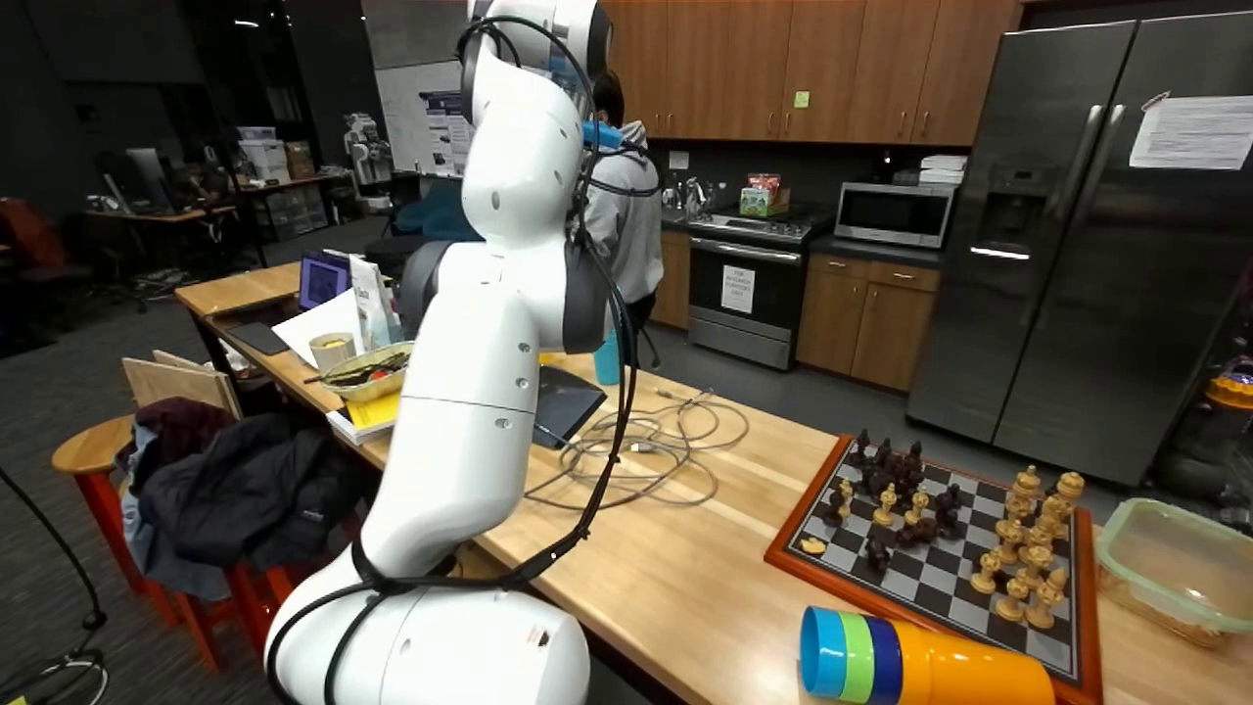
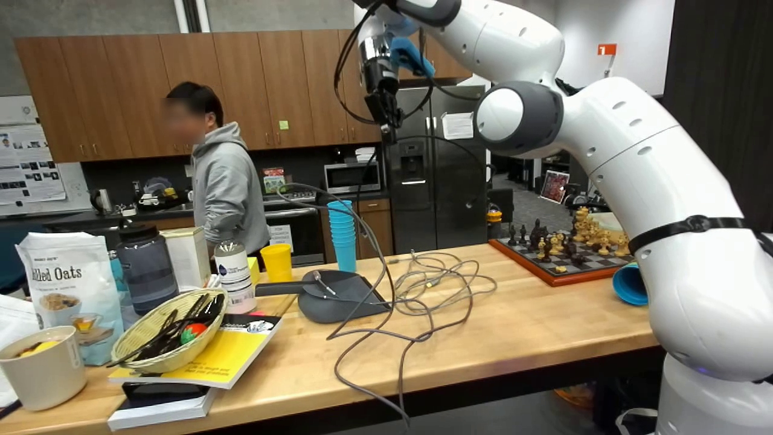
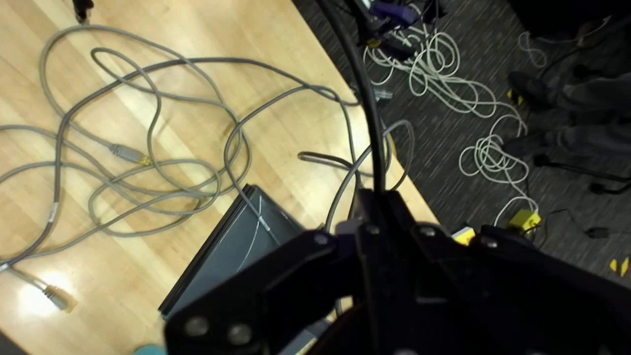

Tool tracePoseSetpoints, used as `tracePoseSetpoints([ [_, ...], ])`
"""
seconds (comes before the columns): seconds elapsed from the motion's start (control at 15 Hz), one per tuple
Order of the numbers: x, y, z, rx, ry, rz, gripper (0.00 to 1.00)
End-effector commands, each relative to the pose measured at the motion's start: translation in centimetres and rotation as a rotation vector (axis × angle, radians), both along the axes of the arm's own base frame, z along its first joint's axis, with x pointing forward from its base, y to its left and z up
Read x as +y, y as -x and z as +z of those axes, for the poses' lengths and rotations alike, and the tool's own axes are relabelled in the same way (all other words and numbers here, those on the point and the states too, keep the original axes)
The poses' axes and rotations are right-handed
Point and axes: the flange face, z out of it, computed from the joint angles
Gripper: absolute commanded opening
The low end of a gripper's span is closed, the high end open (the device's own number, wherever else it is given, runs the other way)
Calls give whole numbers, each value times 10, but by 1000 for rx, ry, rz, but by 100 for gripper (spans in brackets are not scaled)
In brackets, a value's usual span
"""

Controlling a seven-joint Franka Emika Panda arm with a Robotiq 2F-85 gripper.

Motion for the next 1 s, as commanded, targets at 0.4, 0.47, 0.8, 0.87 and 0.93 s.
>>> tracePoseSetpoints([
  [0.4, -11, 22, -62, 374, 378, -42, 2],
  [0.47, -11, 23, -68, 398, 414, -45, 2],
  [0.8, 3, 21, -87, 366, 569, -85, 2],
  [0.87, 6, 20, -89, 350, 589, -90, 2],
  [0.93, 8, 21, -89, 333, 605, -96, 2],
])
